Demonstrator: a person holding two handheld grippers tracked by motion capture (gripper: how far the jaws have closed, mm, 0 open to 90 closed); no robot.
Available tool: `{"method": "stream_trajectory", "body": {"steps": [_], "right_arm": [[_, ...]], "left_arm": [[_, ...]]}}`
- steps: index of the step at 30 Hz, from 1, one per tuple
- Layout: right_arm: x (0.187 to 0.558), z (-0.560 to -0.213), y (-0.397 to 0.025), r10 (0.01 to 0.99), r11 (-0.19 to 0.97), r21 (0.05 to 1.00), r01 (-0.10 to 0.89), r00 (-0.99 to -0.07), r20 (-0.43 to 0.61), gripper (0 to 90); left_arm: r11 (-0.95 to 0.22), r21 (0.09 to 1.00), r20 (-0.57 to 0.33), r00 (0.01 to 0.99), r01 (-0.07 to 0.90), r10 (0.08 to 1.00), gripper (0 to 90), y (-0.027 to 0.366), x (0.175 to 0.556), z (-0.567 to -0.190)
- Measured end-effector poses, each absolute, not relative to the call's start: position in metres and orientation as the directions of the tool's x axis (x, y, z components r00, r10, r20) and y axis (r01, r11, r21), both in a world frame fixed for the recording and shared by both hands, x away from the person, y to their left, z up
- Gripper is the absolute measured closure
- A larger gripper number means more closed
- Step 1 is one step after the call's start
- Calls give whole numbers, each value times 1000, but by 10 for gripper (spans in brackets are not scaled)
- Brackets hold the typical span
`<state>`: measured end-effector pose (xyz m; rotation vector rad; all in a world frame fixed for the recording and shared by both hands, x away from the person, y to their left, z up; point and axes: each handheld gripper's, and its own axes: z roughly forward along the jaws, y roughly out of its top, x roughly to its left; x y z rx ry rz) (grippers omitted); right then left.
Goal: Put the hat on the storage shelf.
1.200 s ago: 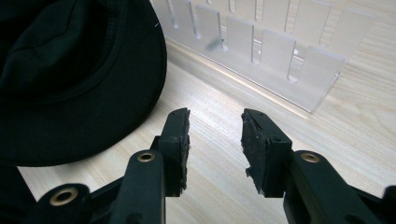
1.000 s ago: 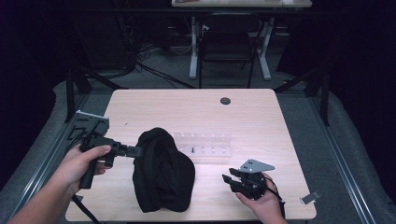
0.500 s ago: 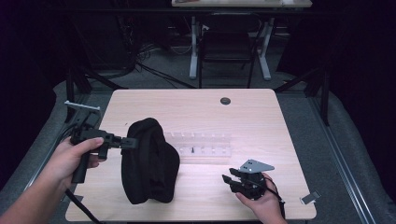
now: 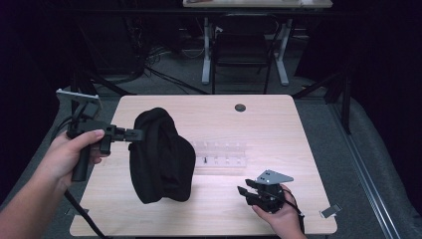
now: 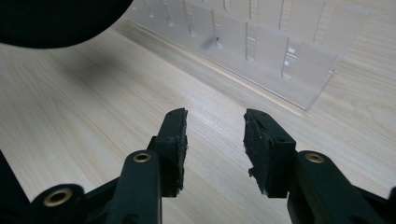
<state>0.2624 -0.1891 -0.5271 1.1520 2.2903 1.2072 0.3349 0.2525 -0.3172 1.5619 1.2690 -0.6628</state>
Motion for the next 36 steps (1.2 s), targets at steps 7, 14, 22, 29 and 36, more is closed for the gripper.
{"method": "stream_trajectory", "body": {"steps": [7, 14, 22, 29, 36], "right_arm": [[263, -529, -189, 767, 328, 794, 513, -634, 93, 585], [264, -529, -190, 769, 331, 791, 515, -632, 90, 584], [264, -529, -190, 768, 334, 789, 516, -634, 90, 583], [264, -529, -191, 771, 330, 789, 518, -630, 92, 583], [264, -529, -191, 771, 329, 789, 518, -630, 92, 582]], "left_arm": [[43, 353, -860, 306, 934, 409, 859, 249, 346, -308], [56, 363, -855, 309, 930, 416, 859, 244, 357, -303], [80, 370, -859, 307, 926, 410, 860, 241, 368, -300], [100, 367, -863, 298, 925, 407, 859, 241, 376, -299], [110, 364, -861, 289, 925, 418, 859, 239, 386, -297]]}}
